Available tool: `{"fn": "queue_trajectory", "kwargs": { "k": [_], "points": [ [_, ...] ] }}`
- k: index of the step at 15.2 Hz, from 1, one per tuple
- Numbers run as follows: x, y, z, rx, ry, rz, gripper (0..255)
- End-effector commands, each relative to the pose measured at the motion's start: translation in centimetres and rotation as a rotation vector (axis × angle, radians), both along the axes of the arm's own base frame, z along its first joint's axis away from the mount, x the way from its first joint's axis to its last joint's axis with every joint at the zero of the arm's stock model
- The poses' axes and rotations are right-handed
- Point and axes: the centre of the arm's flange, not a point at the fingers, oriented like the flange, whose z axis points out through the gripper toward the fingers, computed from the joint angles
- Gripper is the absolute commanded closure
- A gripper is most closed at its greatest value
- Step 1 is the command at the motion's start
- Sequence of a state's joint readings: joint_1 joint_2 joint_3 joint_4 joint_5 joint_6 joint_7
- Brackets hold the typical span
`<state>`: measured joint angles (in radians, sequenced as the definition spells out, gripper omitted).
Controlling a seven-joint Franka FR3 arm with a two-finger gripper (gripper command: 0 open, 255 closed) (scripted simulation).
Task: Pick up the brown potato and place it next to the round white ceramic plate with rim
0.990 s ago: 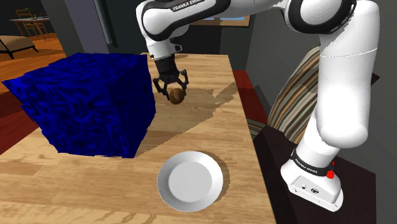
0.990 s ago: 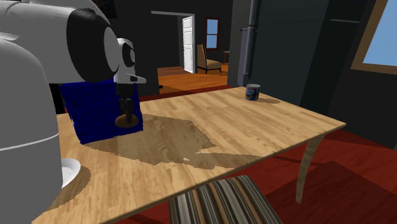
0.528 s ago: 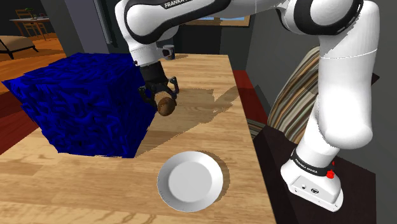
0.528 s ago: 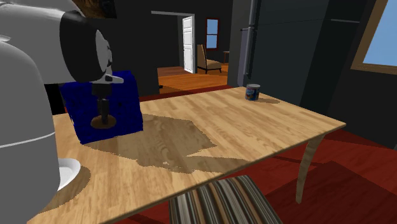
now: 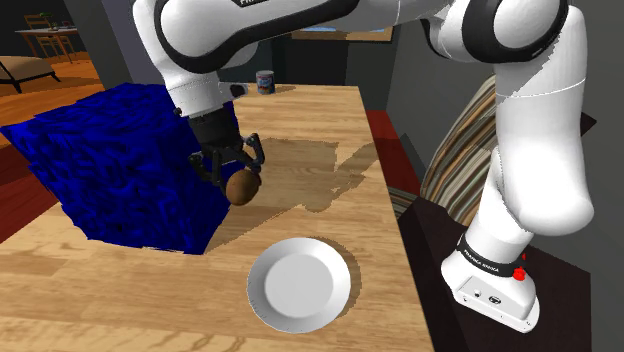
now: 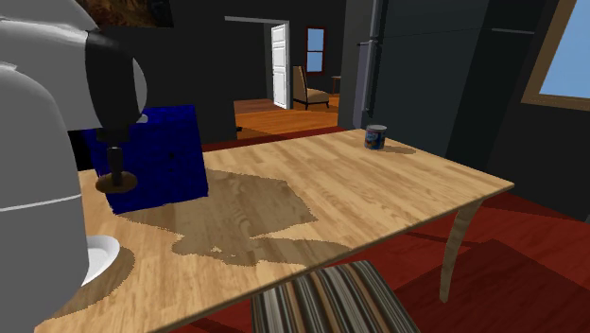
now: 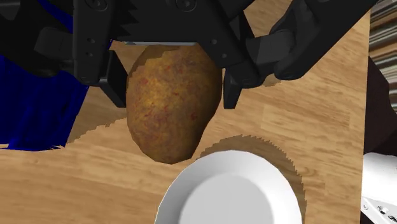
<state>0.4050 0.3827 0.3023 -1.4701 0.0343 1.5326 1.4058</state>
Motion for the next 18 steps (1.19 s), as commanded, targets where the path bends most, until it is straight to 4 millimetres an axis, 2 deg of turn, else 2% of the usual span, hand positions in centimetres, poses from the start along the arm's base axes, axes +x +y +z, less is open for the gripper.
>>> {"fn": "queue_trajectory", "kwargs": {
  "k": [1, 6, 18],
  "points": [
    [-1.3, 3.5, 0.1, 0.022, -0.013, 0.01, 255],
    [-4.0, 9.5, 0.5, 0.022, -0.013, 0.01, 255],
    [-4.0, 9.5, -5.8, 0.022, -0.013, 0.01, 255]
  ]
}}
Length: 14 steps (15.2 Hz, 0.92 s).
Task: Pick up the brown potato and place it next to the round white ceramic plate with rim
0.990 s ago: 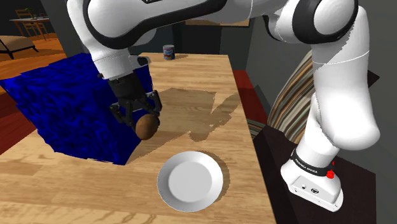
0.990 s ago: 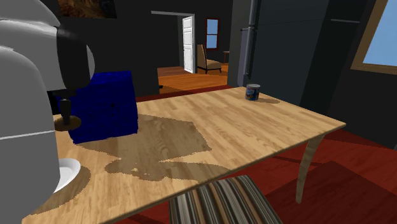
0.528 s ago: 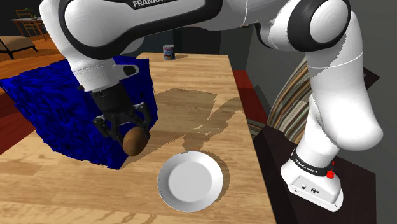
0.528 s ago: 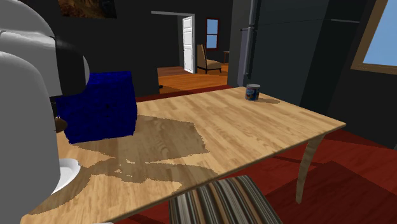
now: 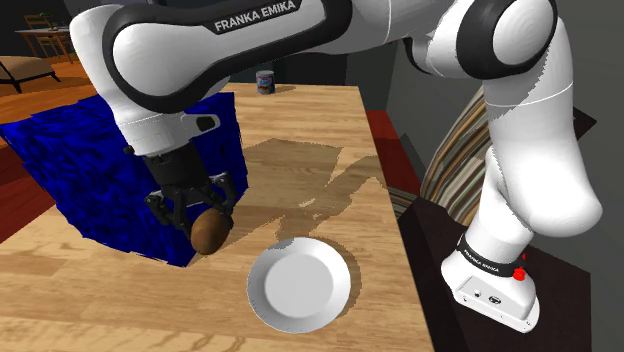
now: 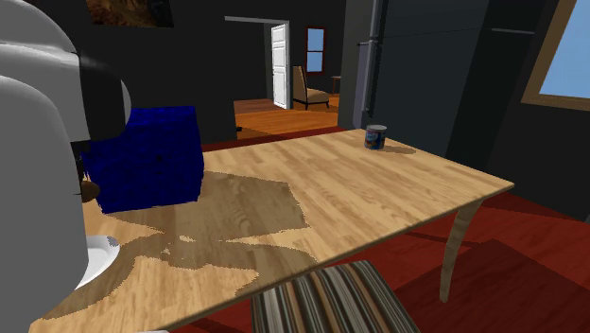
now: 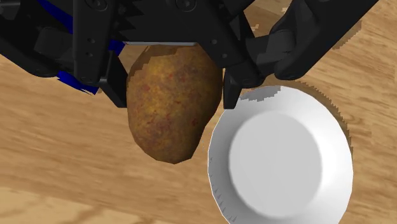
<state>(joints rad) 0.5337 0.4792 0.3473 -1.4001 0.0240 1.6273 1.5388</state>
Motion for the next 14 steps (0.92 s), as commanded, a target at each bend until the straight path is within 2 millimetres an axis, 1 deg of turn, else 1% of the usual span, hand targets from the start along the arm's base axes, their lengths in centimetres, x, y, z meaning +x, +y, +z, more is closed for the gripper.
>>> {"fn": "queue_trajectory", "kwargs": {
  "k": [1, 11, 14],
  "points": [
    [0.5, 0.0, -4.3, -0.017, 0.026, -0.011, 255],
    [0.5, 0.0, -9.6, -0.017, 0.026, -0.011, 255],
    [0.5, 0.0, -9.6, -0.017, 0.026, -0.011, 255]
  ]
}}
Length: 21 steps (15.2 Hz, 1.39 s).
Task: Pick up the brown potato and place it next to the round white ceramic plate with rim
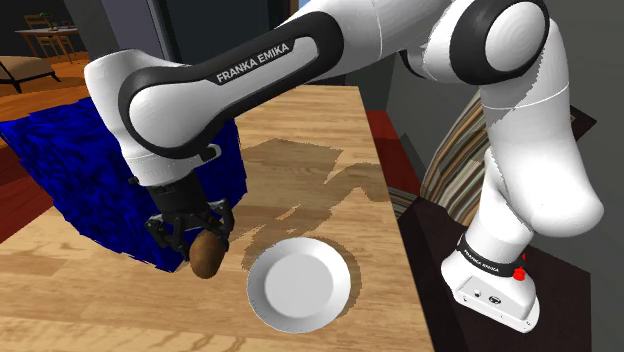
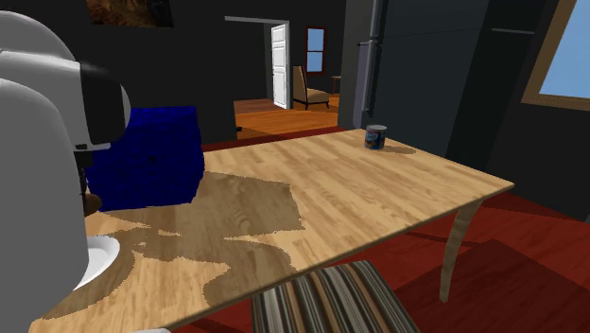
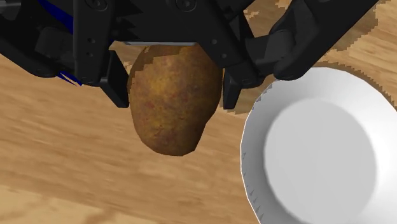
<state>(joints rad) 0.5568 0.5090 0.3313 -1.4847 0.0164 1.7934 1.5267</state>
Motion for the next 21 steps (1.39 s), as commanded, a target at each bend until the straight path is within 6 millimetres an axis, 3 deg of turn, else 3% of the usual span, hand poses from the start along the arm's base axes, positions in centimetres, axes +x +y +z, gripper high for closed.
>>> {"fn": "queue_trajectory", "kwargs": {
  "k": [1, 5, 6, 11, 15, 21],
  "points": [
    [0.6, -1.2, -4.8, -0.053, 0.064, -0.018, 255],
    [0.6, -1.2, -4.8, -0.053, 0.064, -0.018, 255],
    [0.8, -0.9, -5.0, -0.052, 0.064, -0.017, 0],
    [0.6, -1.2, -4.8, -0.053, 0.064, -0.018, 0],
    [2.2, -0.9, 0.0, -0.053, 0.064, -0.018, 0],
    [2.2, -0.9, 0.0, -0.053, 0.064, -0.018, 0]
  ]
}}
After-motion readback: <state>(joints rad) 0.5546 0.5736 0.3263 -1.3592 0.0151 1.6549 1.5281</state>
